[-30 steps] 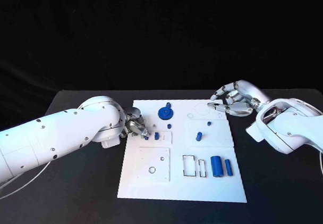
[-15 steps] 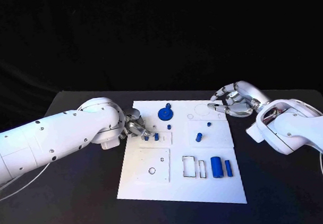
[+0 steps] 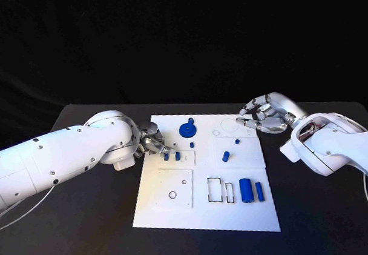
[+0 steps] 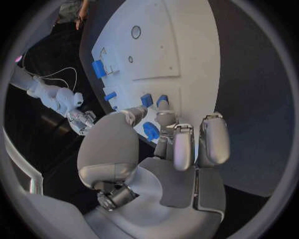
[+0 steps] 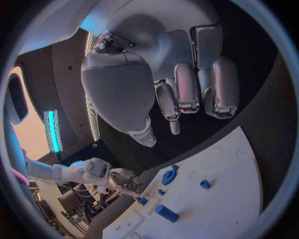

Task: Assemble the parts on the task board

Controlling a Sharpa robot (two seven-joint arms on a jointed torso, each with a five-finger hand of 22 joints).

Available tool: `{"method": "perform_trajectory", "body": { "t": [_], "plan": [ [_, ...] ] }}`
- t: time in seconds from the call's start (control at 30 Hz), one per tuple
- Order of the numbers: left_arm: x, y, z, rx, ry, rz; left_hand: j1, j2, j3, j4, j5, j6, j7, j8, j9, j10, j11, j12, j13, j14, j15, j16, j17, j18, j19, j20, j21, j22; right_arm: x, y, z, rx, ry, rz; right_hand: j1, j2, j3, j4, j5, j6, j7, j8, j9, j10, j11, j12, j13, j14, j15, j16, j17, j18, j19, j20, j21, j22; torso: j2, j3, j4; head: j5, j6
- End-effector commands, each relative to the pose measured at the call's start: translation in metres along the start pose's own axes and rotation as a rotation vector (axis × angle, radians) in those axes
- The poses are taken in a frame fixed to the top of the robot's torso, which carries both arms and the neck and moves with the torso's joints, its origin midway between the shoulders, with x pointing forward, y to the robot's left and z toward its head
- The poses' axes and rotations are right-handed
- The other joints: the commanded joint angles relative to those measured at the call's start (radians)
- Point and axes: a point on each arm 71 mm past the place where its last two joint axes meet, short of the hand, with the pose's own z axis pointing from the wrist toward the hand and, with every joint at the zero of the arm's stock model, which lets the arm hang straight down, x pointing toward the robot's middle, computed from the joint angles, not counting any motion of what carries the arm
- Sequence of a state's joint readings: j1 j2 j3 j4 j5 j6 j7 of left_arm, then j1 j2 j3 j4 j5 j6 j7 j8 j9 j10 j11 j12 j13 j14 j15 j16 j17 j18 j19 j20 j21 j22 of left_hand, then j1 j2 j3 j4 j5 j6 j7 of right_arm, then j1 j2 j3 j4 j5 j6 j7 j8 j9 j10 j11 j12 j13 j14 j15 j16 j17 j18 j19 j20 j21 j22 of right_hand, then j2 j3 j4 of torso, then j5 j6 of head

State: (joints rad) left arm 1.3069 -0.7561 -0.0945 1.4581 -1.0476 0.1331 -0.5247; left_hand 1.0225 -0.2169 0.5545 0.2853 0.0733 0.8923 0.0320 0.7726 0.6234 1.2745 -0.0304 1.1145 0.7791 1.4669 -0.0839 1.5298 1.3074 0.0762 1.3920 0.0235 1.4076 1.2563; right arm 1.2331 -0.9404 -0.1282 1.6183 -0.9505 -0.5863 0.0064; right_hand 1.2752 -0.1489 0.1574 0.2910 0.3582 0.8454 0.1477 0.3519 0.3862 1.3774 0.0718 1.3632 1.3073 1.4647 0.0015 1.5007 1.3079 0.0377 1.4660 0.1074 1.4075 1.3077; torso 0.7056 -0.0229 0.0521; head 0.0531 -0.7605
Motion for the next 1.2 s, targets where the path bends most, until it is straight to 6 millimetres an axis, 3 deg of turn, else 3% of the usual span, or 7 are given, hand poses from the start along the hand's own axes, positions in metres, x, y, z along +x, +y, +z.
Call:
{"method": "perform_trajectory", "body": {
  "t": [0.03,0.33,0.4,0.47,0.6,0.73,1.2],
  "plan": [
    [-0.003,-0.004,-0.003,0.026,-0.021,-0.033,0.011,-0.002,-0.005,0.000,0.004,0.005,0.004,0.003,-0.002,-0.002,-0.002,0.002,-0.002,0.082,-0.004,0.005,0.177,-0.006,0.008,0.001,0.006,0.000,0.001,0.001,0.000,-0.012,0.006,-0.005,-0.011,0.000,-0.006,0.000,0.004,-0.009,0.001,0.006,0.001,-0.004,-0.005,-0.003,0.035,0.065,-0.009,-0.005,0.077,0.007,0.008,-0.009,-0.005,0.148,0.000,0.0000,0.0000,-0.002,0.002],
    [-0.018,-0.010,-0.011,0.091,-0.131,-0.108,0.039,0.005,-0.017,0.004,0.006,-0.016,0.012,-0.002,-0.010,-0.043,0.003,-0.046,-0.075,0.070,-0.001,-0.015,0.132,0.006,-0.024,0.002,-0.025,-0.056,0.000,0.000,0.000,-0.010,0.003,-0.007,-0.011,0.000,-0.006,0.000,0.004,-0.009,0.001,0.006,0.001,-0.004,-0.005,-0.003,0.035,0.065,-0.009,-0.005,0.077,0.007,0.008,-0.009,-0.005,0.148,0.000,0.0004,0.0010,-0.010,0.005],
    [-0.024,-0.013,-0.012,0.137,-0.182,-0.148,0.055,0.001,-0.023,0.005,0.007,-0.055,0.028,-0.019,-0.020,-0.123,0.017,-0.129,-0.193,0.052,0.009,-0.044,0.075,0.024,-0.076,0.007,-0.076,-0.144,0.000,0.000,0.000,-0.010,0.001,-0.007,-0.011,0.000,-0.006,0.000,0.004,-0.009,0.001,0.006,0.001,-0.004,-0.005,-0.003,0.035,0.065,-0.009,-0.005,0.077,0.007,0.008,-0.009,-0.005,0.148,-0.001,0.0003,0.0009,-0.013,0.007],
    [-0.029,-0.017,-0.011,0.198,-0.234,-0.194,0.110,-0.005,-0.014,0.004,0.006,-0.157,0.081,-0.050,-0.043,-0.242,0.067,-0.189,-0.240,-0.071,0.054,-0.205,-0.193,0.081,-0.280,0.039,-0.295,-0.459,-0.001,-0.001,0.000,-0.010,-0.001,-0.006,-0.014,0.000,-0.007,0.000,0.004,-0.010,0.001,0.006,0.001,-0.005,-0.005,-0.004,0.034,0.065,-0.009,-0.005,0.077,0.007,0.007,-0.009,-0.007,0.148,-0.001,0.0003,0.0005,-0.014,0.010],
    [-0.039,-0.028,-0.007,0.335,-0.337,-0.238,0.250,-0.035,0.043,-0.042,0.001,-0.245,0.141,-0.085,-0.086,-0.403,0.124,-0.281,-0.303,-0.347,0.110,-0.492,-0.573,0.101,-0.425,0.086,-0.490,-0.639,-0.001,-0.001,0.000,-0.013,-0.003,-0.004,-0.014,0.000,-0.007,0.000,0.004,-0.010,0.001,0.006,0.001,-0.007,-0.005,-0.006,0.032,0.064,-0.009,-0.005,0.075,0.007,0.006,-0.009,-0.008,0.147,-0.001,0.0013,0.0017,-0.020,0.025],
    [-0.045,-0.034,-0.002,0.431,-0.422,-0.222,0.368,-0.051,0.095,-0.111,-0.003,-0.257,0.158,-0.121,-0.145,-0.467,0.153,-0.379,-0.398,-0.402,0.132,-0.533,-0.623,0.107,-0.435,0.115,-0.552,-0.679,0.000,0.000,0.000,-0.016,-0.002,-0.001,-0.014,0.001,-0.007,-0.001,0.005,-0.011,0.001,0.007,0.001,-0.021,-0.005,-0.021,0.016,0.063,-0.009,-0.007,0.071,0.009,0.003,-0.009,-0.014,0.143,0.000,0.0005,-0.0018,-0.021,0.033],
    [-0.051,-0.041,0.005,0.538,-0.525,-0.141,0.392,-0.051,0.088,-0.153,-0.002,-0.217,0.165,-0.155,-0.219,-0.462,0.160,-0.441,-0.487,-0.410,0.136,-0.509,-0.654,0.107,-0.436,0.120,-0.543,-0.671,0.000,-0.001,0.001,-0.021,0.008,-0.006,0.030,-0.003,0.009,-0.011,0.004,-0.018,-0.002,0.019,-0.001,-0.144,-0.009,-0.177,-0.144,0.051,-0.012,-0.031,0.028,0.019,-0.021,-0.011,-0.060,0.115,0.001,0.0007,0.0010,-0.035,0.039]
  ]
}}
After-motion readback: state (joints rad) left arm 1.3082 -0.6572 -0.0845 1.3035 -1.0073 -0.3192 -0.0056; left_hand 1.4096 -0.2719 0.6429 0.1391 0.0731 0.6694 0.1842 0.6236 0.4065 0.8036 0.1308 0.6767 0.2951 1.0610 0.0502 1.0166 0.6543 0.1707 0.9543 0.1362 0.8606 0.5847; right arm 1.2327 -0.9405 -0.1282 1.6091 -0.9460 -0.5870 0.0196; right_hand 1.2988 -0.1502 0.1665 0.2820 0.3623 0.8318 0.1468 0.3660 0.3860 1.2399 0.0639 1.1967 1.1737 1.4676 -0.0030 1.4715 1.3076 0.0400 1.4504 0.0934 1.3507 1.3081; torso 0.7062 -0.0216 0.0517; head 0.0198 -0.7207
